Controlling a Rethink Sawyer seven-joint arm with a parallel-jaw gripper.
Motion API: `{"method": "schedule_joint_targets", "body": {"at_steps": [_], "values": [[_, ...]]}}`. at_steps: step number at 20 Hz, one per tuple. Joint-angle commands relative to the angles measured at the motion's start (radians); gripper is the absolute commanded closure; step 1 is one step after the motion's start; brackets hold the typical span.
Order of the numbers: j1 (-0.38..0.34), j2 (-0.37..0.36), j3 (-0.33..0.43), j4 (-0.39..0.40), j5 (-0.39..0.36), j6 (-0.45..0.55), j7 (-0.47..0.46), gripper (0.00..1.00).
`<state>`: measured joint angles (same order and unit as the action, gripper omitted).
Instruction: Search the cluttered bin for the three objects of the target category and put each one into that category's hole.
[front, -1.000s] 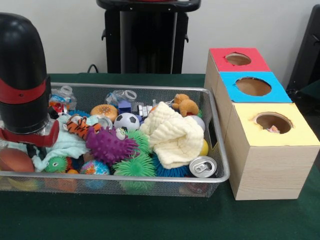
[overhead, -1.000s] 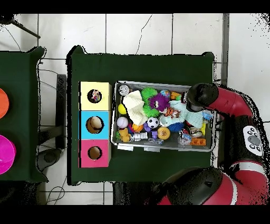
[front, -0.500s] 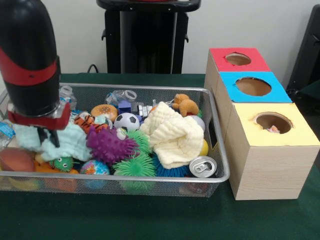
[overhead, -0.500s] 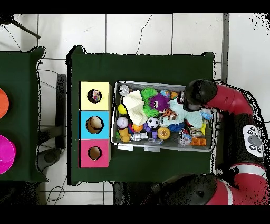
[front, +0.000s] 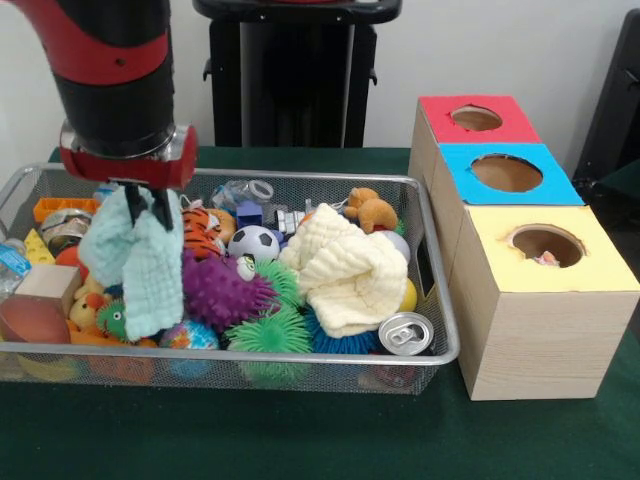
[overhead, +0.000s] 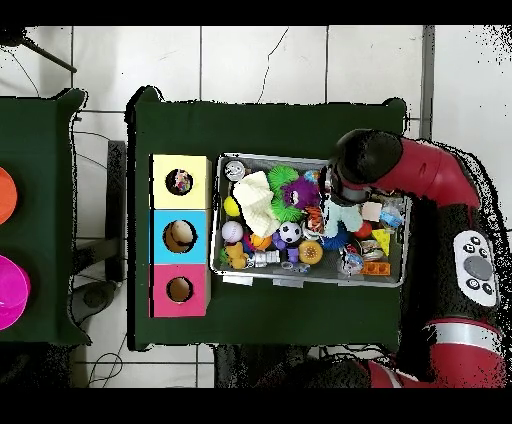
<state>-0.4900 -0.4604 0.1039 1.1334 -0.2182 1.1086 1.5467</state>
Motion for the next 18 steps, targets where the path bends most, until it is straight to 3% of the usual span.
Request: {"method": "schedule_joint_targets", "body": {"at_steps": [1,7,18], "values": [[0.032,-0.007,-0.001,0.147,0.09,0.019,0.243,1.0],[0.064,0.001,-0.023,0.223,0.16,-0.087,0.318,1.0],[0.099,-0.015,-0.05,0.341,0.28,-0.19,0.358,1.0]]}}
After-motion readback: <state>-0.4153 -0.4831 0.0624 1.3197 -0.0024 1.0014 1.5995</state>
